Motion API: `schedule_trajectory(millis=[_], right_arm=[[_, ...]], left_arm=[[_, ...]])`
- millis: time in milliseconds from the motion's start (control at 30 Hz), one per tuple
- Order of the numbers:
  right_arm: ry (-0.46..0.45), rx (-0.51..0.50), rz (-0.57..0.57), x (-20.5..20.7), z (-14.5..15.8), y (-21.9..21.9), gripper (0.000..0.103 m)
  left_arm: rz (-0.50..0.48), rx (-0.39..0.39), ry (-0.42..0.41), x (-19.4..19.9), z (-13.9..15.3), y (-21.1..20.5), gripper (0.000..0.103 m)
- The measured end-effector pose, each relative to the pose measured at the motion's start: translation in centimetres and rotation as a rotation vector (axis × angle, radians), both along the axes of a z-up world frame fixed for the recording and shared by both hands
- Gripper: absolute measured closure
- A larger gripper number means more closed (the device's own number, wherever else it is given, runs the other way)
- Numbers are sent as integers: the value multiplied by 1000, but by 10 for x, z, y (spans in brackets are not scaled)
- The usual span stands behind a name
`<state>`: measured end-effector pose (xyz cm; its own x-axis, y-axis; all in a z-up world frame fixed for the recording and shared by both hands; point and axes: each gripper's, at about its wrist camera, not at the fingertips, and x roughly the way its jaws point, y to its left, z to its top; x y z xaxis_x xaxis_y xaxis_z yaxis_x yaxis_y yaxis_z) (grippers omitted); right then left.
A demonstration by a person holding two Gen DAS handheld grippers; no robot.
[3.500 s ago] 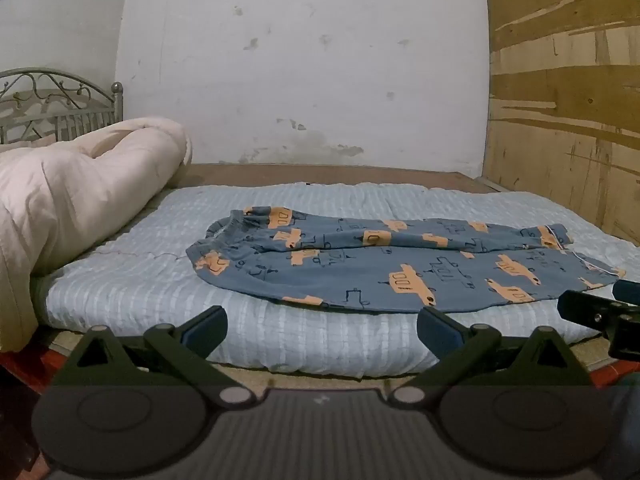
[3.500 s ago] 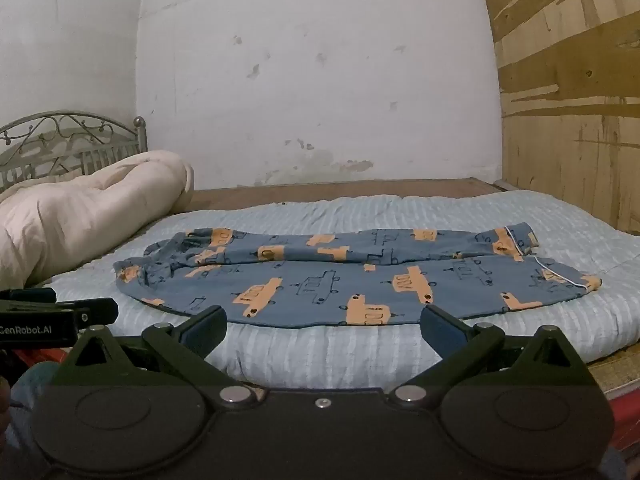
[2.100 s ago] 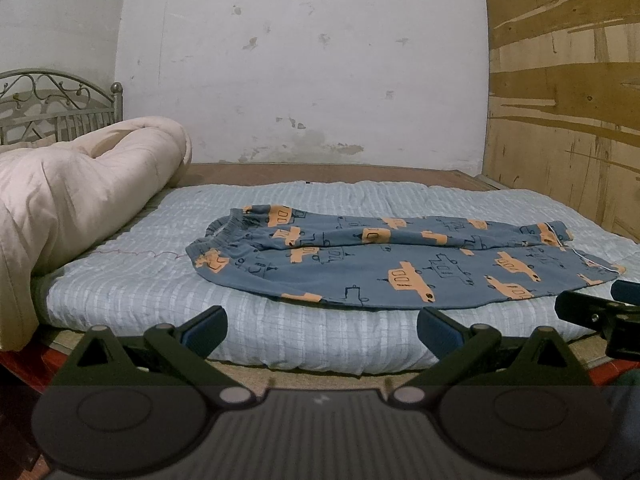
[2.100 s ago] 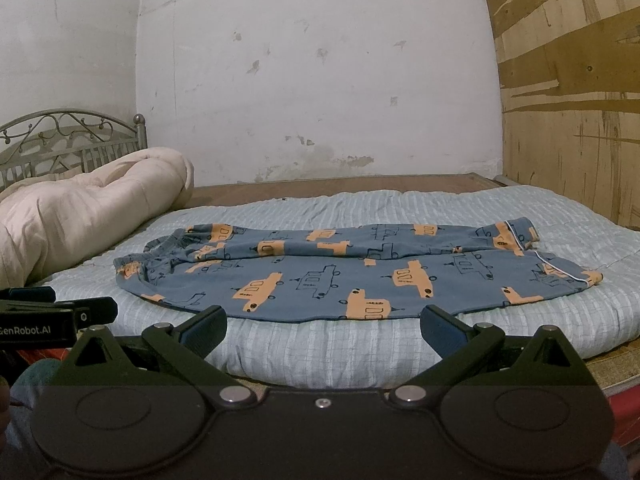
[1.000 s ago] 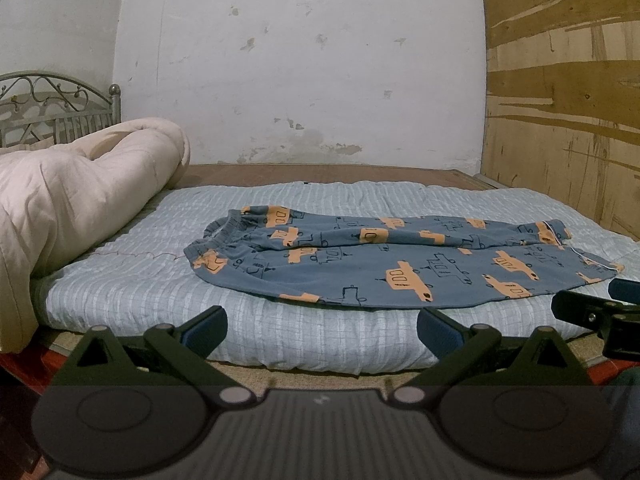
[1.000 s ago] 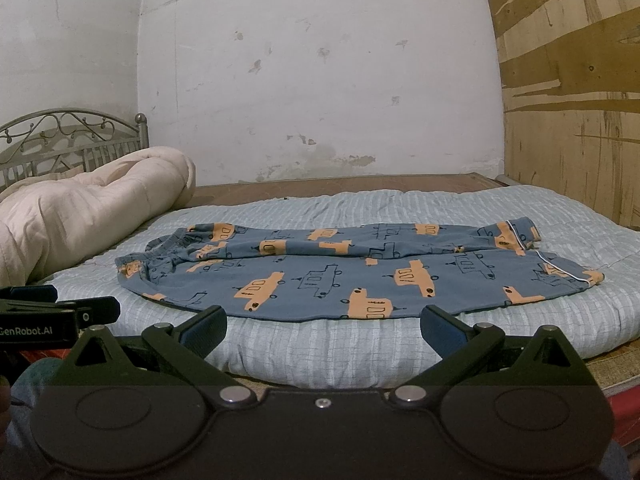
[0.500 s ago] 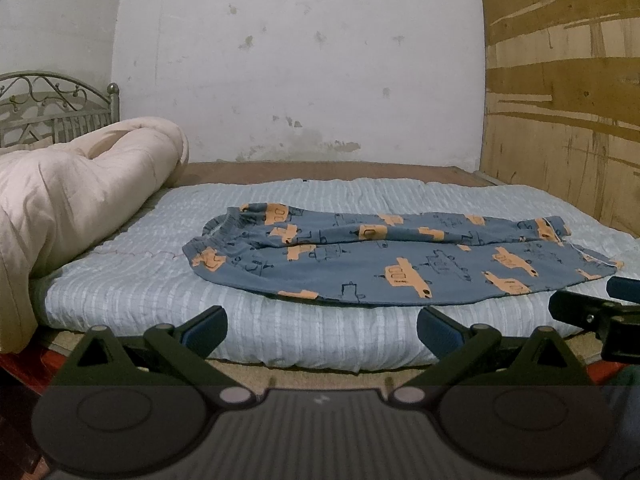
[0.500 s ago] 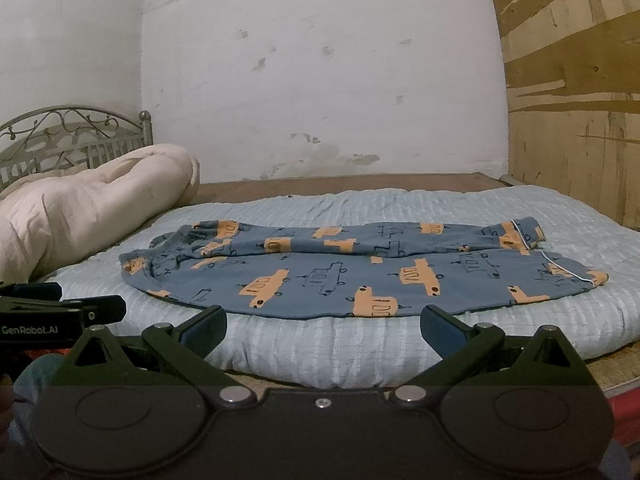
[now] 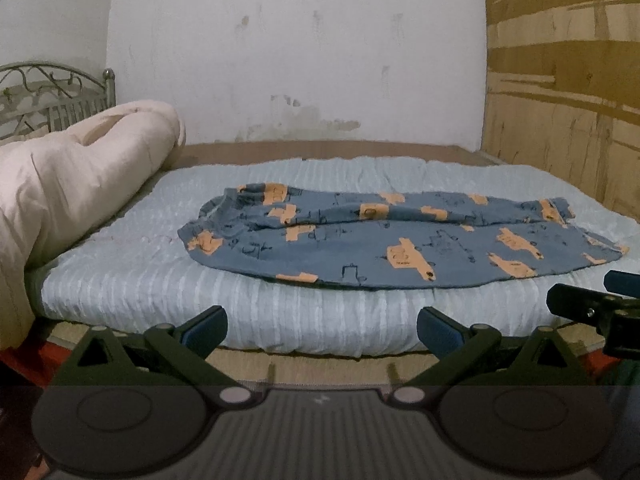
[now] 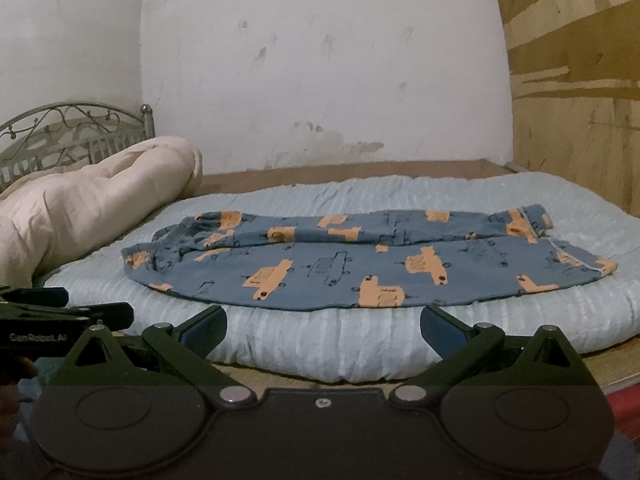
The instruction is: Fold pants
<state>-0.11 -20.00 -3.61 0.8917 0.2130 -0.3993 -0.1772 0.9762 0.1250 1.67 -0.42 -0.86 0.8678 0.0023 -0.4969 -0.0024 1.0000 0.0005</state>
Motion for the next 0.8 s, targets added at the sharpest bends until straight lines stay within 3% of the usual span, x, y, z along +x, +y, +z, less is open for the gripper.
schedule_trajectory(millis=[467,800], right_arm=[[199,30,63,65,2,7,1],[215,6,76,124,8,6,1]], left_arm=[[1,-15,123,59,9,9,1],[48,48,131,119,23,26,1]])
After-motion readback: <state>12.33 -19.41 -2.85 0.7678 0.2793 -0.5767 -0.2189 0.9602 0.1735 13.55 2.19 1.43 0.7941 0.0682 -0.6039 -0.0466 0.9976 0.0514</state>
